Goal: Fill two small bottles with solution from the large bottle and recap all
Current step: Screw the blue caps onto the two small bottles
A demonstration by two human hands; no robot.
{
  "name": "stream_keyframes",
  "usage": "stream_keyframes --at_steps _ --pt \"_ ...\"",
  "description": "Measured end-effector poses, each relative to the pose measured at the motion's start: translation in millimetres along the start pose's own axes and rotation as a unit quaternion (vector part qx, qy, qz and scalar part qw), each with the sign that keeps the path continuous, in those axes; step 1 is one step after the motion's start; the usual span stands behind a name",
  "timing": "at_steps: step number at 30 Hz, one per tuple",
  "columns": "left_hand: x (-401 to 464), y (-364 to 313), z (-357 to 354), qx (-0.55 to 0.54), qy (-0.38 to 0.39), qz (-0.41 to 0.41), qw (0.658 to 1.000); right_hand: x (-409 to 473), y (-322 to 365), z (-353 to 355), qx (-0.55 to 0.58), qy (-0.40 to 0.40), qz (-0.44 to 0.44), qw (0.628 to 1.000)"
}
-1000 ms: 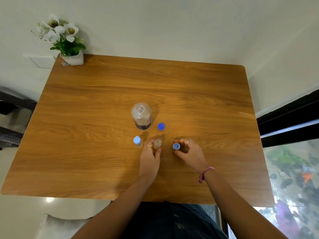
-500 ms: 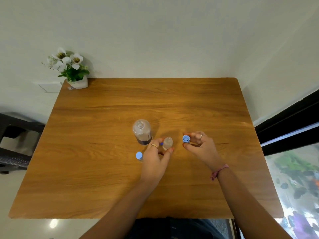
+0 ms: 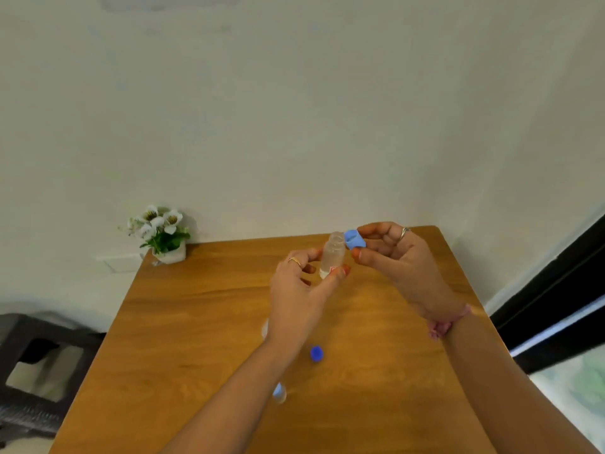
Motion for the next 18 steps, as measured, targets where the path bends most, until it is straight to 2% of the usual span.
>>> stream_keyframes --at_steps 4,11,18 --pt "22.0 -31.8 1.2 -0.022 -0.001 -0.008 1.0 16.6 40.2 -8.6 0.009 -0.003 0.036 0.999" --pt "50.4 -68.4 8.2 -0.04 -0.003 -0.024 0.999 38.9 99.7 -20.9 -0.061 0.025 0.148 0.987" --pt "61.5 -89.3 14.1 -0.06 -0.011 -0.037 0.997 54.5 152.4 -32.4 -0.228 0.086 0.237 0.941"
Point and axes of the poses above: each hand's wrist, its own x-axis towards the middle knuckle, its own z-axis out of the back of the hand, y = z × x, the point moved 3 cm from there along x, towards the middle knuckle, and after that the axes turned 11 degrees about -y, right-handed, at the moved point
